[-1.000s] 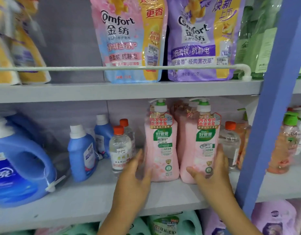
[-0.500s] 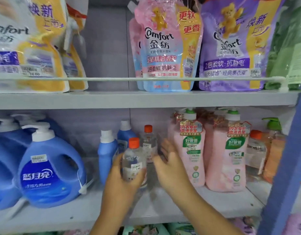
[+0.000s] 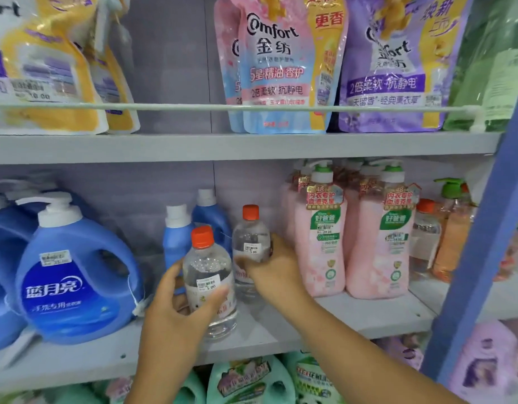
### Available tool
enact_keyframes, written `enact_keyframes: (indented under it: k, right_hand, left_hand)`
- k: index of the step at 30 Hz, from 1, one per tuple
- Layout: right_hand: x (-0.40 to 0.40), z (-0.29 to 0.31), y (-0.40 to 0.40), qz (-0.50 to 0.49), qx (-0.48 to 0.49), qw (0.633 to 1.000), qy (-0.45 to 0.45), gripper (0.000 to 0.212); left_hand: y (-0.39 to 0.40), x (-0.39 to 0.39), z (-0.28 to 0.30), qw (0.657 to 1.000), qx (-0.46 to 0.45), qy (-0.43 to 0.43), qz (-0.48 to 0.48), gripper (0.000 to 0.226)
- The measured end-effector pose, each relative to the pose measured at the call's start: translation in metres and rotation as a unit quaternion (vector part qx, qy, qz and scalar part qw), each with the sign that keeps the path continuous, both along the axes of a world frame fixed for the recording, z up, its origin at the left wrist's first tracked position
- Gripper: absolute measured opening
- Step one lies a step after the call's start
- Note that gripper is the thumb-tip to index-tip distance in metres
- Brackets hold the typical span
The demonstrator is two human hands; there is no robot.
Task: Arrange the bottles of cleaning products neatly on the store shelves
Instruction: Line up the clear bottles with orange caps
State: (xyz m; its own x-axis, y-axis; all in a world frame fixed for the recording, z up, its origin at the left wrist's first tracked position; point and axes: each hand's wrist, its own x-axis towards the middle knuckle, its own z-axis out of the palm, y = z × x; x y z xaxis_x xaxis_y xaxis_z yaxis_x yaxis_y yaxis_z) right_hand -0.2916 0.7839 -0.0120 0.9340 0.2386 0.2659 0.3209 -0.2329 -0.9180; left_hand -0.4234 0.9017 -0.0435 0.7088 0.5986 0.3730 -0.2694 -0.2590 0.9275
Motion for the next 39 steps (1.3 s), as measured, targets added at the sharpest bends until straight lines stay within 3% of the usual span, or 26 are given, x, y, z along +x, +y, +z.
enact_keyframes:
  k: [5, 11, 17, 21, 26, 28, 30, 33, 36, 39]
  right_hand:
    - [-0.049, 0.006, -0.093, -0.014, 0.066, 0.998, -0.002, 0.051]
    - [-0.043, -0.008, -0.165, -0.077, 0.060, 0.994, -0.039, 0.060]
    - [-0.025, -0.023, -0.186, -0.092, 0.039, 0.993, -0.062, 0.058]
    - [-0.019, -0.032, -0.185, -0.092, -0.028, 0.993, -0.072, 0.085]
    - [-0.022, -0.028, -0.195, -0.109, -0.063, 0.989, -0.080, 0.097]
    - [-0.031, -0.023, -0.204, -0.125, -0.027, 0.987, -0.100, 0.094]
    - [-0.044, -0.023, -0.212, -0.127, 0.021, 0.980, -0.150, 0.082]
    - [-0.068, -0.021, -0.209, -0.063, 0.105, 0.979, -0.163, 0.056]
    - [-0.087, -0.012, -0.178, 0.065, 0.144, 0.977, -0.142, 0.040]
    - [-0.093, 0.004, -0.127, 0.173, 0.091, 0.975, -0.105, 0.042]
  left_hand:
    - [-0.036, 0.005, 0.013, 0.998, 0.031, -0.016, -0.052, 0.060]
    - [-0.095, 0.031, 0.015, 0.995, 0.049, -0.001, -0.085, 0.058]
    - [-0.127, 0.056, 0.006, 0.996, 0.055, 0.029, -0.063, 0.057]
    - [-0.134, 0.058, 0.003, 0.995, 0.072, 0.037, -0.056, 0.055]
    - [-0.136, 0.048, 0.005, 0.992, 0.102, 0.065, -0.044, 0.056]
    - [-0.123, 0.036, 0.004, 0.993, 0.094, 0.069, 0.023, 0.055]
    - [-0.104, 0.018, 0.002, 0.989, 0.077, 0.045, 0.117, 0.032]
    - [-0.070, -0.003, 0.004, 0.969, 0.065, 0.027, 0.239, 0.019]
    - [-0.035, 0.008, 0.008, 0.952, 0.111, 0.083, 0.274, 0.040]
    - [-0.017, 0.031, 0.019, 0.946, 0.120, 0.138, 0.266, 0.076]
